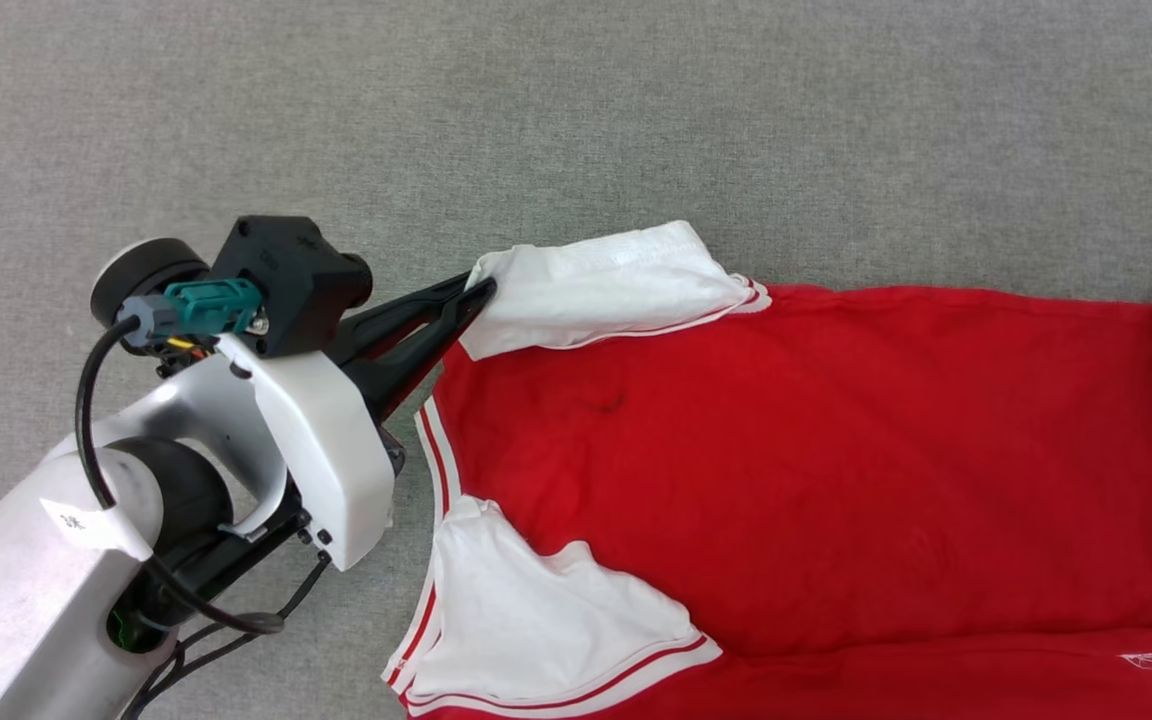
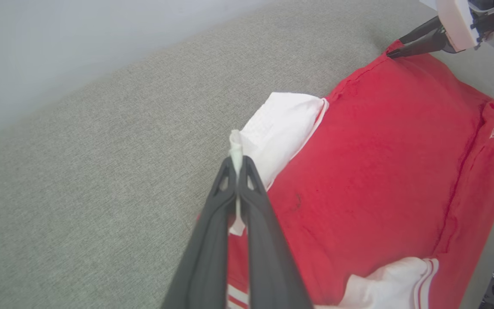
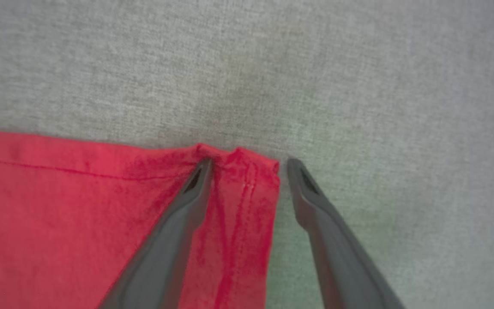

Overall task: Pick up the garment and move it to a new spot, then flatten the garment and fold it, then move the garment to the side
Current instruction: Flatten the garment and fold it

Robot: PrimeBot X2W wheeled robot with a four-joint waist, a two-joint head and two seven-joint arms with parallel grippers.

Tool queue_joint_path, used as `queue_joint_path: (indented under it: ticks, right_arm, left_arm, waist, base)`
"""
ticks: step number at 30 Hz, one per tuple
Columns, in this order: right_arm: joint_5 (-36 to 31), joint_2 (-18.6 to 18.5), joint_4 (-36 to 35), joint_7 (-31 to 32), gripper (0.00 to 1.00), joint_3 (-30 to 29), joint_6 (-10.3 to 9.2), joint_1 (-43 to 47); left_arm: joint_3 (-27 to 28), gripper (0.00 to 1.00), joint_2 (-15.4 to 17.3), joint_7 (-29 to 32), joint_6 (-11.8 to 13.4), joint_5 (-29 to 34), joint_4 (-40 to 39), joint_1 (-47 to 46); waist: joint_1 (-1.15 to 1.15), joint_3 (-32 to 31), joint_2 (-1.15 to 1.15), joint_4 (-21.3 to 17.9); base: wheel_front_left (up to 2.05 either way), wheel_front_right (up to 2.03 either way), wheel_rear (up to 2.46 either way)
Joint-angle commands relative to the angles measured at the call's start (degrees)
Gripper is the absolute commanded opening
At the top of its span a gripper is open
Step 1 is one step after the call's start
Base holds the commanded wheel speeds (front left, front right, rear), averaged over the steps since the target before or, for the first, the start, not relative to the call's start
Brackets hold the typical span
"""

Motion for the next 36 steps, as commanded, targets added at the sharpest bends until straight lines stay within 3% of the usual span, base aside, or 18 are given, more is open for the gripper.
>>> queue_joint_path:
  ticks: [1, 2, 14, 23, 30, 32, 36]
  right_arm:
    - [0.9, 2.1, 2.5, 0.4, 0.20, 1.9, 0.21, 3.3]
    - [0.9, 2.2, 2.8, -0.1, 0.00, 1.7, 0.21, 3.4]
    - [0.2, 2.0, -1.7, -7.4, 0.00, -1.7, 0.11, 5.2]
    - [3.8, 4.7, -9.8, -11.0, 0.00, -6.4, 0.11, 15.9]
    - [6.4, 7.2, -14.8, -13.0, 0.00, -8.2, 0.11, 26.7]
    - [6.5, 6.6, -15.4, -13.2, 0.00, -7.5, 0.11, 30.2]
    - [7.8, 3.6, -14.3, -14.4, 0.00, -3.9, 0.11, 33.0]
  left_arm:
    - [-0.1, 0.00, -0.3, -0.5, 0.0, 0.2, 0.3, 0.8]
    - [-0.2, 0.00, -0.3, -0.8, 0.0, 0.4, 0.7, 1.1]
    - [0.9, 0.00, 0.5, -5.3, 2.2, -0.5, 3.9, 7.4]
    - [1.5, 0.00, 2.3, -8.9, 6.5, -3.2, 1.5, 19.8]
    - [0.2, 0.00, 4.4, -11.4, 8.2, -3.9, 0.1, 29.7]
    - [-1.1, 0.00, 4.5, -12.0, 8.9, -3.5, 1.2, 32.9]
    - [-3.3, 0.00, 2.7, -11.6, 7.8, -4.6, 4.4, 34.6]
  waist:
    - [0.00, -0.2, 0.00, 0.1]
    - [0.00, -0.5, 0.00, 0.1]
    - [0.00, -8.8, 0.00, -2.0]
    - [0.00, -15.2, 0.00, -3.1]
    - [0.00, -16.6, 0.00, -3.3]
    - [0.00, -16.5, 0.00, -3.6]
    - [0.00, -16.7, 0.00, -4.0]
  base:
    - [0.00, 0.00, 0.00]
    - [0.00, 0.00, 0.00]
    - [0.00, 0.00, 0.00]
    - [0.00, 0.00, 0.00]
    - [0.00, 0.00, 0.00]
    - [0.00, 0.00, 0.00]
    - [0.00, 0.00, 0.00]
